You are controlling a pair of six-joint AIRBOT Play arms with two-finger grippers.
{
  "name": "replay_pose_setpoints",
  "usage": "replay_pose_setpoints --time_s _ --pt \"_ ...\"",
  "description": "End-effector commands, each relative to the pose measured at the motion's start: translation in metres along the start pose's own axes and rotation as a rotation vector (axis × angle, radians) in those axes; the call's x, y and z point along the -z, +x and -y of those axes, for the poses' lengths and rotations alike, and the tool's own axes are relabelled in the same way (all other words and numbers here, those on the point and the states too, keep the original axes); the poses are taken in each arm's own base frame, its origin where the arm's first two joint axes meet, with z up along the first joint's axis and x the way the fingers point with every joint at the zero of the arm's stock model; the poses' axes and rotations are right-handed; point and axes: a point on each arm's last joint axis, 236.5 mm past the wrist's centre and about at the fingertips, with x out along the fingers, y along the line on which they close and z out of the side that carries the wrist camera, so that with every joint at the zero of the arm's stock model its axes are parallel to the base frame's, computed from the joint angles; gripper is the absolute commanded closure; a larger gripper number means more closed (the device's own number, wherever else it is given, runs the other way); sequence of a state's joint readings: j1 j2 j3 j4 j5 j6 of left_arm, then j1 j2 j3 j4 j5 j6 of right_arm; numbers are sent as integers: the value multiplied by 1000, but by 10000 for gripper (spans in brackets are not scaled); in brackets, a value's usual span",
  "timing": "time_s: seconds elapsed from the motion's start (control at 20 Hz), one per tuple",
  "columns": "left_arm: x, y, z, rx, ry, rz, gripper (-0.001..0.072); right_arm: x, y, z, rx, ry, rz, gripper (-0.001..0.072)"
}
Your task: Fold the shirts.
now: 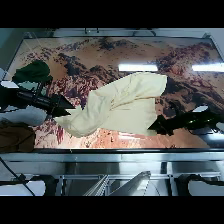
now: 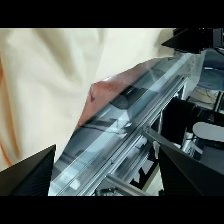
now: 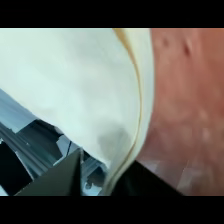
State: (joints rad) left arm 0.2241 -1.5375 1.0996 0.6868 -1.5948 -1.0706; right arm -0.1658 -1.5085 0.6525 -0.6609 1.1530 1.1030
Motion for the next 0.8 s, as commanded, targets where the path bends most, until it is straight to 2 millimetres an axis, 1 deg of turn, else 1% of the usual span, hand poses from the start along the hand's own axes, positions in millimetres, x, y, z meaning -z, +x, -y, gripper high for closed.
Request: replay_pose_setpoints --time_s 0.0,0.15,0.2,0.3,0.45,0.5,0.6,0.75 --pt "23 9 -18 -110 -47 -112 2 -12 12 -21 -55 -56 71 691" --pt "57 30 -34 -245 -46 -239 2 -16 3 -23 -53 -84 98 692" --pt "65 36 -43 -308 -32 -256 2 -16 2 -24 -51 -88 102 692" --pt "72 47 -62 -429 3 -259 2 -15 2 -24 -52 -88 100 692" --pt "77 66 -68 -479 25 -263 2 -15 3 -24 -52 -96 101 692" --pt "75 73 -69 -493 43 -250 2 -15 3 -24 -53 -95 100 692" --pt "64 85 -69 -515 88 -221 2 -15 3 -24 -53 -96 100 692" --pt "59 99 -63 -514 115 -267 11 -14 3 -25 -56 -99 94 691"
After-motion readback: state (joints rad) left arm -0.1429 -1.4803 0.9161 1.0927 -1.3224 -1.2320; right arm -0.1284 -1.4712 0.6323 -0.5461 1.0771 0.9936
